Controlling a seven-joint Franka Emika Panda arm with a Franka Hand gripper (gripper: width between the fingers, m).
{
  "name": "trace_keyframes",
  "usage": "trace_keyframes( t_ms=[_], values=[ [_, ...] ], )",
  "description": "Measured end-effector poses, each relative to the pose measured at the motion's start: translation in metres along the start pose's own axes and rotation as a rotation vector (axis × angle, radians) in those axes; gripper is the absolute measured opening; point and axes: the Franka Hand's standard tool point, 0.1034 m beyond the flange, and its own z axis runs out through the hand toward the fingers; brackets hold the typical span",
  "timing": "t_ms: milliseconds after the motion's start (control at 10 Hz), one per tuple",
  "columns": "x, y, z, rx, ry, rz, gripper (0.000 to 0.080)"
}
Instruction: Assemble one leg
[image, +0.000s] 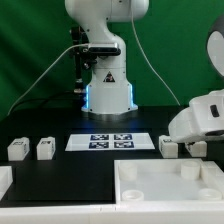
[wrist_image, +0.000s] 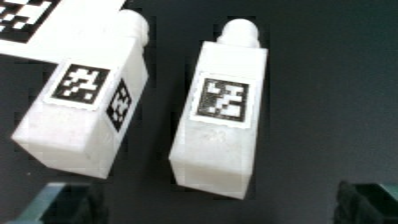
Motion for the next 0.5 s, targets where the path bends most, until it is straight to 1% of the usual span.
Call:
trace_keyframes(
  t_ms=[200, 300, 500],
  values=[
    [-0.004, -0.002, 0.018, -0.006, -0.017, 0.024, 0.0649],
    [-0.006, 0.0, 0.023, -0.004, -0.028, 0.029, 0.0649],
    [-0.005, -0.002, 0.032, -0.007, -0.036, 0.035, 0.0649]
  ],
)
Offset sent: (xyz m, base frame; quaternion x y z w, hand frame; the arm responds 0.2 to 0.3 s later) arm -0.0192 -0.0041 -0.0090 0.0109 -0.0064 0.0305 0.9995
